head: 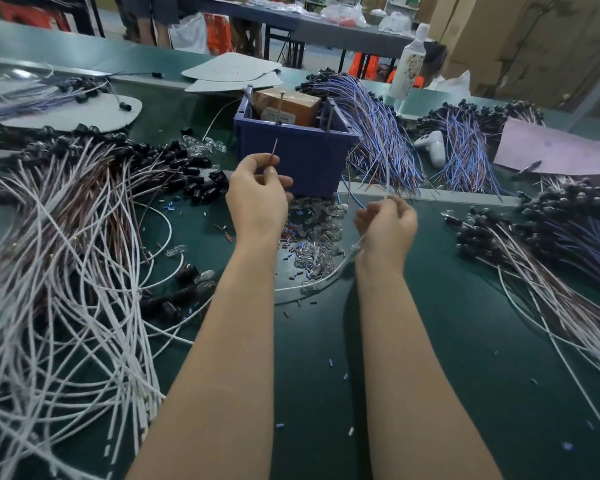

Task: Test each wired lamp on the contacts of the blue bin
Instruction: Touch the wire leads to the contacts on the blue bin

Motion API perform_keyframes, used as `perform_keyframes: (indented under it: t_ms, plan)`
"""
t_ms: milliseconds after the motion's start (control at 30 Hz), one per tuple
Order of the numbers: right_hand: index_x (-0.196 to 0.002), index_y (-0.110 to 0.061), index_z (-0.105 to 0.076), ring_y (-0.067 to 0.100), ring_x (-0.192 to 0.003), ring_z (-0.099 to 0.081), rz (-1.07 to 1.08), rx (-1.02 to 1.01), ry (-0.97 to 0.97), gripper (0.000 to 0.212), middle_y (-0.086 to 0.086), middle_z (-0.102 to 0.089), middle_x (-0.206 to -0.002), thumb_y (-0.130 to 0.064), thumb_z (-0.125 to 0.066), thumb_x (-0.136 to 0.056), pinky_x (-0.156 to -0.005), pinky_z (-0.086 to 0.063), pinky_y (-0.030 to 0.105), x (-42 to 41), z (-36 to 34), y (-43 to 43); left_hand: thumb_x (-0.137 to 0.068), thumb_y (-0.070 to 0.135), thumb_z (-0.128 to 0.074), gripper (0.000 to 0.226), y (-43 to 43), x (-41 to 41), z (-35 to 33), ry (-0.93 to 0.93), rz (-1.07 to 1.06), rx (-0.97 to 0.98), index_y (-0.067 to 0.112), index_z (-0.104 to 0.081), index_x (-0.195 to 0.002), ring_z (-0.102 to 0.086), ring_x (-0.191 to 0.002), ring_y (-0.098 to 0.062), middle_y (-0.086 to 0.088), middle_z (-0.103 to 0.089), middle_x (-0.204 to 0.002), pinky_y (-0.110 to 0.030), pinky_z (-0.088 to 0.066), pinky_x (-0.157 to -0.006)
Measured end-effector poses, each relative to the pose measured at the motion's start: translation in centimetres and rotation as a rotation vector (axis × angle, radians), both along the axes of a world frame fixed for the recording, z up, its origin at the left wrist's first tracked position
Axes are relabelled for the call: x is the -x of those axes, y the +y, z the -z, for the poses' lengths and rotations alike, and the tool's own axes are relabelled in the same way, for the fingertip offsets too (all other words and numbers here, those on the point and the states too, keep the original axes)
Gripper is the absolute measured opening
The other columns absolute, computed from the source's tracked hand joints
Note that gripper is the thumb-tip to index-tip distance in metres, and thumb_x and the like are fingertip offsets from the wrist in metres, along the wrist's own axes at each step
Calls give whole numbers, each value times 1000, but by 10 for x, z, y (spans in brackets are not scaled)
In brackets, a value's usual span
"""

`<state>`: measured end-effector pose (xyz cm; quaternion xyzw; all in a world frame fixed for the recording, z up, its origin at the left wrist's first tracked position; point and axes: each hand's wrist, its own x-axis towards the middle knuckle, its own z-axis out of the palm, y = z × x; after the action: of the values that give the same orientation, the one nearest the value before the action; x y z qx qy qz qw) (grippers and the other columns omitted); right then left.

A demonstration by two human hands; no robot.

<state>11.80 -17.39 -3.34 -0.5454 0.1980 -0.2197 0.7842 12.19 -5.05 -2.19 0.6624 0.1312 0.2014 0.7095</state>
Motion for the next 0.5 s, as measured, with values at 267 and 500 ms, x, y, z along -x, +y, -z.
perform_keyframes:
  t_ms: [267, 500]
  plan:
    - [-96, -12, -55, 5, -48, -46, 158, 190, -46, 22, -2, -48, -63, -6, -35, -100, -49, -40, 18, -9, -4, -19, -94, -1, -32, 24, 13, -2, -9, 98, -73, 218, 12, -53, -96, -40, -54, -7, 4, -63, -76, -20, -34, -54]
    - [-112, -7, -52, 16, -88, -52, 135, 674, 23, 18, -2, -54, -94, -11, -41, -98, -72, -41, 22, -21, -16, -15, -101, -1, -25, 20, 11, 7, -33, 41, 307, 1309, 7, -43, -96, -64, -48, -16, -14, -66, -68, -24, -55, -53]
